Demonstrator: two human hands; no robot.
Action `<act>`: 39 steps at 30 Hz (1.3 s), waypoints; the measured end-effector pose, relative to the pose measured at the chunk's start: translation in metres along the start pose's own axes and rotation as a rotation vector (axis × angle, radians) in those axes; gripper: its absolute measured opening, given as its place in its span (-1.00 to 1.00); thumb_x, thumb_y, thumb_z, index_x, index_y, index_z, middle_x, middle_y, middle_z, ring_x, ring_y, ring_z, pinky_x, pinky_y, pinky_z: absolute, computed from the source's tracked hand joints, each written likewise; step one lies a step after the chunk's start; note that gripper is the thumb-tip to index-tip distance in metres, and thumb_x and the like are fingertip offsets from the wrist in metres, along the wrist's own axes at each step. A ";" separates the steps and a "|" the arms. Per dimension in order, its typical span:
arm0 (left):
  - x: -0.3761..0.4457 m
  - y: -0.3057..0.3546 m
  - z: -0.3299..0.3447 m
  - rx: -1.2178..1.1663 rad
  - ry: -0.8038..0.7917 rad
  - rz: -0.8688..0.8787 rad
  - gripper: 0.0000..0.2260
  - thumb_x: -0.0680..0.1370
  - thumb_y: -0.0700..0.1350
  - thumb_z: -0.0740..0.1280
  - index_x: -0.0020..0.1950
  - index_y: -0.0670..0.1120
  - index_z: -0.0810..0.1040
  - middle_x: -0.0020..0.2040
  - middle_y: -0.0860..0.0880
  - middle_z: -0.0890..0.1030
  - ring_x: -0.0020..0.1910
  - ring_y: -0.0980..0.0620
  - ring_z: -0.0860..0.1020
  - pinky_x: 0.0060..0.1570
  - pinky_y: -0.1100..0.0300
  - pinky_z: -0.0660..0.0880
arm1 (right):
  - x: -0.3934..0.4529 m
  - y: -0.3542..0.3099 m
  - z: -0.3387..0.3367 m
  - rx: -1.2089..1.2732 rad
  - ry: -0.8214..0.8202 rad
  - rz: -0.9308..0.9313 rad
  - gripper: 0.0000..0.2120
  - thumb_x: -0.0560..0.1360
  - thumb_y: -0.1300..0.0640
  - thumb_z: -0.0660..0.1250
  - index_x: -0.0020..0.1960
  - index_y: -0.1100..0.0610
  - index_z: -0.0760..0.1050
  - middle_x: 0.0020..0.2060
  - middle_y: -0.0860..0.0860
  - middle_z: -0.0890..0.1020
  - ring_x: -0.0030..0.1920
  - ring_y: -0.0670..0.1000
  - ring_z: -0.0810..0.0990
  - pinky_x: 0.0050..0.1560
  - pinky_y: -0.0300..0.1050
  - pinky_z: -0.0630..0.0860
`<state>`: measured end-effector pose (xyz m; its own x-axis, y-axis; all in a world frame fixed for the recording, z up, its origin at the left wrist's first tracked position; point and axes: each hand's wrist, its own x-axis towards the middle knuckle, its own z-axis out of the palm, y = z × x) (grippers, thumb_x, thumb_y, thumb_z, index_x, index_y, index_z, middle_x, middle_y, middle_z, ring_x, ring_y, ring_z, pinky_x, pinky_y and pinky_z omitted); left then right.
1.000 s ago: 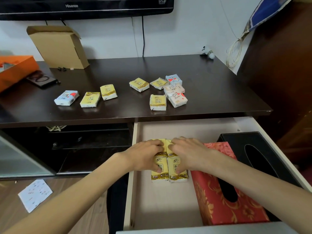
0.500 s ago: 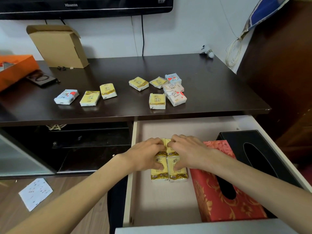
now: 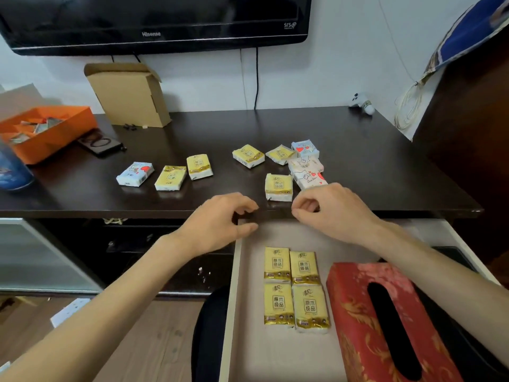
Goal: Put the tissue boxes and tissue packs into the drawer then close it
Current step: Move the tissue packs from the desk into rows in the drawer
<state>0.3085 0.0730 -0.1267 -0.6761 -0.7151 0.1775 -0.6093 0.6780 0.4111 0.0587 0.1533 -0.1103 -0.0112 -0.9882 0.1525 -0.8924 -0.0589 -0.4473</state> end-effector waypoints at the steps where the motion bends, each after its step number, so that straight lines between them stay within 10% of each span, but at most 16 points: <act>1: 0.003 -0.007 -0.010 -0.005 0.027 -0.029 -0.65 0.51 0.08 0.45 0.27 0.05 0.59 0.13 0.15 0.60 0.07 0.21 0.56 0.06 0.17 0.55 | 0.012 -0.004 -0.004 0.012 0.017 -0.008 -0.92 0.53 -0.03 0.42 -0.09 -0.11 0.69 -0.22 -0.26 0.68 -0.11 -0.19 0.65 -0.03 -0.07 0.58; 8: 0.051 -0.073 -0.051 0.103 0.141 -0.211 -0.55 0.53 -0.02 0.44 0.40 -0.04 0.49 0.39 -0.02 0.49 0.35 -0.02 0.44 0.29 0.13 0.36 | 0.079 -0.012 -0.002 -0.272 -0.148 -0.102 -0.69 0.53 -0.13 0.43 0.25 -0.11 0.61 0.16 -0.12 0.56 0.19 -0.02 0.44 0.17 0.09 0.48; 14: 0.097 -0.103 -0.061 0.270 -0.148 -0.456 -0.51 0.53 0.08 0.40 0.39 -0.10 0.44 0.34 -0.13 0.53 0.30 -0.15 0.50 0.25 -0.02 0.45 | 0.093 -0.003 0.001 -0.453 -0.166 -0.129 -0.62 0.50 -0.20 0.41 0.24 -0.05 0.60 0.17 -0.09 0.59 0.26 -0.01 0.47 0.15 0.05 0.51; 18: 0.104 -0.093 -0.054 0.357 -0.198 -0.344 -0.58 0.50 0.17 0.38 0.24 -0.07 0.57 0.18 -0.07 0.61 0.11 -0.10 0.57 0.06 0.04 0.53 | 0.103 -0.005 0.005 -0.450 -0.173 -0.161 -0.62 0.48 -0.22 0.41 0.19 -0.04 0.62 0.12 -0.10 0.63 0.22 -0.02 0.50 0.18 0.03 0.51; 25: 0.089 -0.068 -0.036 0.239 -0.197 -0.150 -0.48 0.43 0.18 0.50 0.33 0.00 0.59 0.48 0.01 0.37 0.46 -0.04 0.20 0.36 0.00 0.33 | 0.116 -0.014 0.012 -0.306 -0.269 -0.161 -0.58 0.45 -0.23 0.46 0.25 -0.11 0.58 0.16 -0.10 0.57 0.27 -0.03 0.44 0.17 0.06 0.52; 39: -0.007 0.028 -0.014 -0.070 -0.202 -0.121 -0.45 0.13 0.51 0.37 -0.06 0.20 0.51 -0.04 0.22 0.56 0.01 0.15 0.53 -0.01 0.02 0.54 | -0.027 -0.012 -0.003 -0.013 -0.150 -0.141 -0.57 0.33 -0.43 0.44 0.01 -0.16 0.54 -0.02 -0.20 0.57 -0.01 -0.13 0.55 0.01 0.05 0.53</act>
<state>0.3018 0.0940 -0.1039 -0.6732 -0.7373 -0.0561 -0.6655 0.5710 0.4807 0.0686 0.1808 -0.1062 0.1806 -0.9804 0.0792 -0.8860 -0.1971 -0.4197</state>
